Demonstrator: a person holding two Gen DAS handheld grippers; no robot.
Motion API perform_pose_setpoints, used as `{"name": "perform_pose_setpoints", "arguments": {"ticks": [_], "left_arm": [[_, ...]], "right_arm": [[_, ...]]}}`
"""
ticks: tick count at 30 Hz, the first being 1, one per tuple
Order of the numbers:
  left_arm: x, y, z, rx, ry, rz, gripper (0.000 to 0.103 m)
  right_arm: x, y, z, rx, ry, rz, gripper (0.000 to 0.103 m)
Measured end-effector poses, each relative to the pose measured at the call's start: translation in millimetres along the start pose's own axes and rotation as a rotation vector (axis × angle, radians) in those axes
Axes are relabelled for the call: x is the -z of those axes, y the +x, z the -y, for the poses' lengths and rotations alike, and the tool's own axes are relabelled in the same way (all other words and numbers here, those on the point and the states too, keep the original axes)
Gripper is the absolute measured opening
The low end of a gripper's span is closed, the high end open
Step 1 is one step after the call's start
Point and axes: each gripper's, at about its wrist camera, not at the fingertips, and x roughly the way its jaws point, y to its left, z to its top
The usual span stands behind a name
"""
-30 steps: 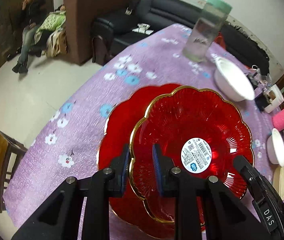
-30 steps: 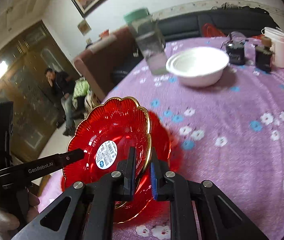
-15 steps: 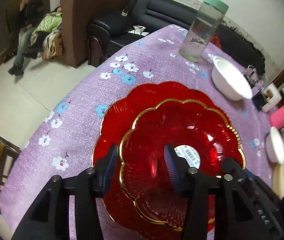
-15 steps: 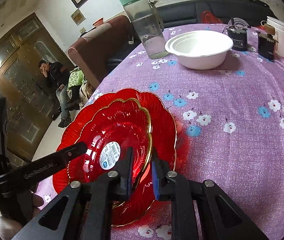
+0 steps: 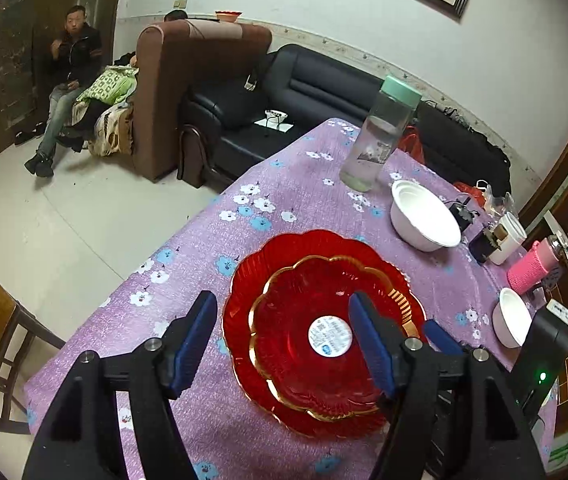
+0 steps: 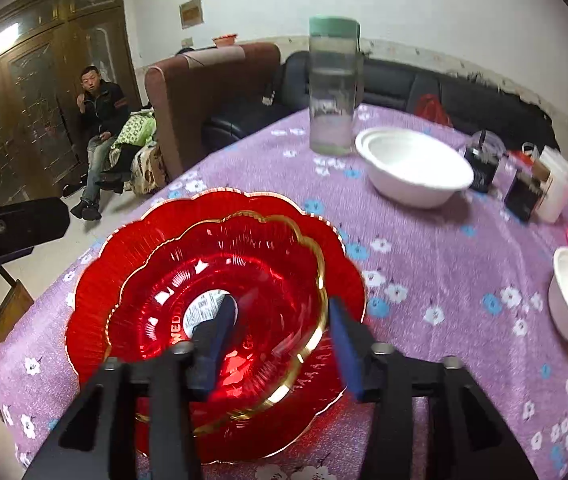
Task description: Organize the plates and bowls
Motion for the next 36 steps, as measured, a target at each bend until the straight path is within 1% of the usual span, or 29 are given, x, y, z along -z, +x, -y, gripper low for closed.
{"name": "perform_pose_setpoints", "arguments": {"ticks": [1,4,7,9,12,16,20,23,27,30,33,36], "left_arm": [[1,-2,0,0.006,-0.001,-0.002,0.068],[5,-8,2,0.032,-0.004,-0.012,0.068],[9,-19,6,0.053,0.002,-0.005,0.068],[11,-26,9,0.053,0.011,0.009,0.068],[17,-37,13,0.054,0.022,0.025,0.07],[25,-51,22,0.075,0.037,0.043,0.072],[38,-59,41,0.116,0.071,0.042,0.073],[50,-58,60,0.155,0.116,0.02,0.073],[66,-51,86,0.194,0.17,-0.021,0.073],[77,-47,104,0.211,0.207,-0.053,0.073],[86,-45,117,0.227,0.237,-0.078,0.073],[92,-46,124,0.227,0.26,-0.082,0.073]], "right_arm": [[-1,-2,-1,-0.001,-0.005,0.005,0.069],[-3,-4,-4,0.003,-0.02,0.003,0.07],[-6,-18,1,0.008,0.005,0.044,0.069],[-7,-30,12,0.004,0.044,0.064,0.07],[-3,-45,34,-0.004,0.099,0.07,0.07],[18,-68,77,0.009,0.169,0.057,0.07],[52,-99,135,0.07,0.267,0.053,0.069],[77,-130,185,0.14,0.359,0.076,0.069],[101,-168,247,0.262,0.449,0.099,0.069],[111,-187,287,0.321,0.519,0.111,0.069],[117,-195,315,0.343,0.579,0.123,0.069],[119,-199,333,0.342,0.64,0.138,0.069]]}}
